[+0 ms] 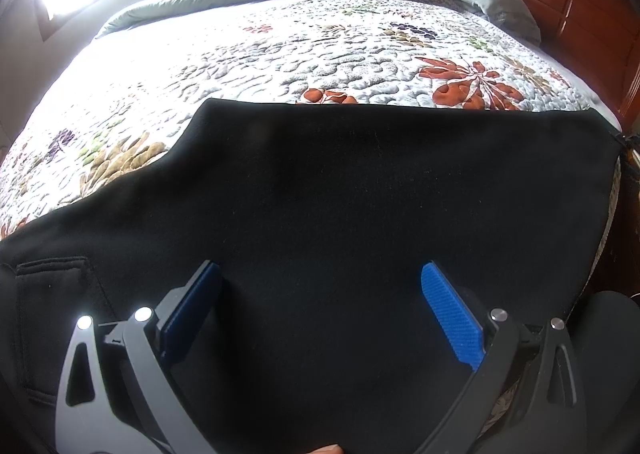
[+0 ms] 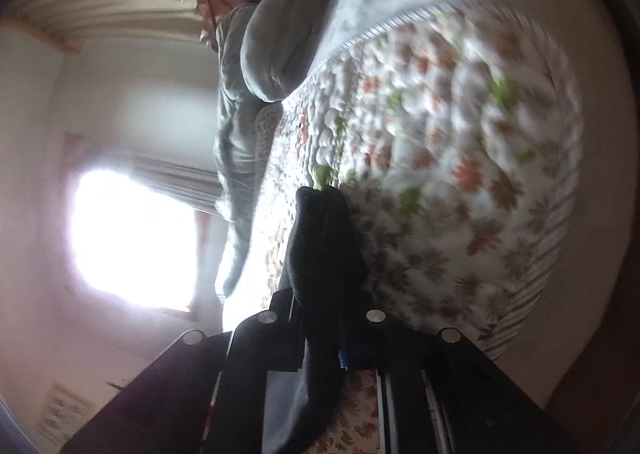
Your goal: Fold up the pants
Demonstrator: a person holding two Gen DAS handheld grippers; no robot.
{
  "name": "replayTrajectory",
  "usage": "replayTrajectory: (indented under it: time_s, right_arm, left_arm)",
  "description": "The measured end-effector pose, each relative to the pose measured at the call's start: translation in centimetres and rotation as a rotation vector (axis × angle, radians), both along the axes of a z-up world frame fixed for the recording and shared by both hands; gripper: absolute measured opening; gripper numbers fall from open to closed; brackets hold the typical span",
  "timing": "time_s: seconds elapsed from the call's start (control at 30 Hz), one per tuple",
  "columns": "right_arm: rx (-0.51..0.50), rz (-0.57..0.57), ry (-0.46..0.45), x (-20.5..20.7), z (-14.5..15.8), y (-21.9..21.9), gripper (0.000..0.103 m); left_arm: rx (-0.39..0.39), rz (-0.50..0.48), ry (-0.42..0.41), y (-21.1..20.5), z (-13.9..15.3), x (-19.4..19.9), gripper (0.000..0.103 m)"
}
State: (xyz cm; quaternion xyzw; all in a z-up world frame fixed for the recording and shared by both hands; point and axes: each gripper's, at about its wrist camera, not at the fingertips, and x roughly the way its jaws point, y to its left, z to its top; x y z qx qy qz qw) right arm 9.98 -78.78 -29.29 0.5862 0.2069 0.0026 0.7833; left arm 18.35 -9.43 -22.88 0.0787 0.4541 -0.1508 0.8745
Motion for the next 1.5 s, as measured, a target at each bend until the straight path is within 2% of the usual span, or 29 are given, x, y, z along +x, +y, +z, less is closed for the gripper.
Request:
replayTrajectory:
  time_s: [0.37,0.5,0.7,1.0,1.5]
  right_arm:
    - [-0.308,0.01,0.004,0.0,12.1,5.2,0.01]
    - [-0.444,0.016,-0.006,-0.2,16.6,8.5,0.01]
    - [-0.626,0.03,-0.024,-0.3,21.8,13.6,0.01]
    - [-0.843,0.063,-0.026,-0.1,26.0,20.7,0.01]
    - [-1.106,0.094,-0.023,0.3,28.7,30.6,0.01]
  left_arm:
    - [-0.009,-0.004,-0.015,0.4,1.3,-0.4,0.1]
    - [-0.026,0.0,-0.033,1.0,2.3,-0.8,0.1]
    - [-0.035,-0.002,-0.055,2.3,3.4,-1.5,0.1]
    - [-0.04,0.01,-0.083,5.7,4.6,-2.7,0.1]
    - [-0.056,0.02,-0.111,10.3,5.1,-3.0,0.1]
